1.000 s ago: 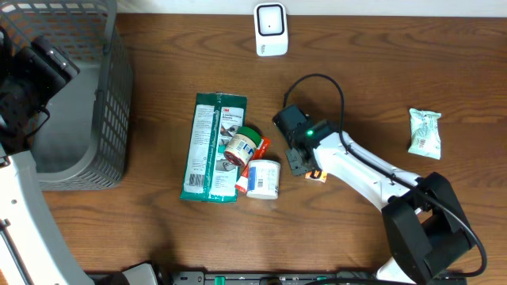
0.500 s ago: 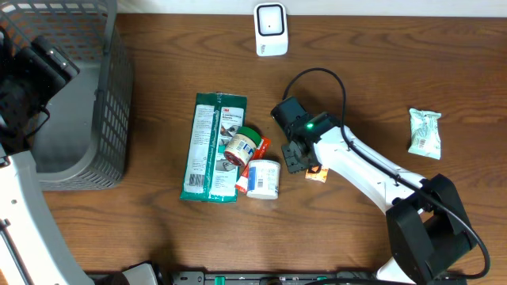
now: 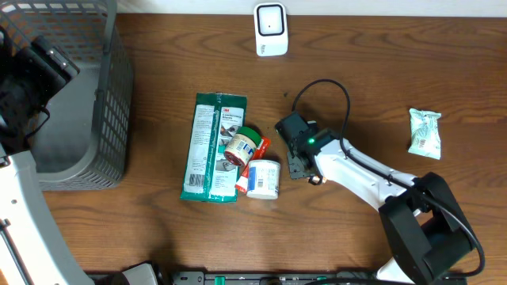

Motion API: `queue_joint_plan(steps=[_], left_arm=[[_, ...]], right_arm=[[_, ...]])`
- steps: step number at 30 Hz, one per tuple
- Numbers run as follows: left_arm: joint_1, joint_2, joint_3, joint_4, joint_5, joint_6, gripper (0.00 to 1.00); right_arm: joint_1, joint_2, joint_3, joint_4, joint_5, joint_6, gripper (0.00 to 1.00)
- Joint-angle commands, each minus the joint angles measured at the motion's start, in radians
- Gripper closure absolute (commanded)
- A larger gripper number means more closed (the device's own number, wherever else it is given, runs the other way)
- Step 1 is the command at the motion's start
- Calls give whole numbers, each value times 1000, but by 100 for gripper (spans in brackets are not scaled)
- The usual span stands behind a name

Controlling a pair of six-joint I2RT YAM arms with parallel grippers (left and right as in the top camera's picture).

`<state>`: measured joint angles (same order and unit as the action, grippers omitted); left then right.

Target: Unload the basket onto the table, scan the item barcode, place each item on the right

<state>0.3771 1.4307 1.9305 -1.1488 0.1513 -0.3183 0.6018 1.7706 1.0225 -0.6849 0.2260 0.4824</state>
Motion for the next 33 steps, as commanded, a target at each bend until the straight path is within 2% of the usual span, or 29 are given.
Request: queue_joint_plan(steps=[1, 10, 18, 25, 28, 32, 33], left_arm=[[4, 1, 2, -2, -2, -9, 12], [4, 1, 2, -2, -2, -9, 12], [4, 1, 2, -2, -2, -9, 12], [4, 1, 2, -2, -2, -9, 12], [4, 1, 2, -2, -2, -9, 12], [4, 1, 2, -2, -2, -9, 12], [4, 1, 2, -2, -2, -9, 12]], right_arm=[[-2, -16, -55, 24, 55, 21, 43], [-30, -16, -64, 22, 88, 8, 40], [-95, -16, -60, 54, 87, -151, 36], [-97, -47, 49, -59, 83, -222, 34], [-98, -76, 105, -152, 81, -177, 34], [-99, -95, 123, -257, 61, -5, 33], [-99, -95, 119, -263, 45, 16, 30]])
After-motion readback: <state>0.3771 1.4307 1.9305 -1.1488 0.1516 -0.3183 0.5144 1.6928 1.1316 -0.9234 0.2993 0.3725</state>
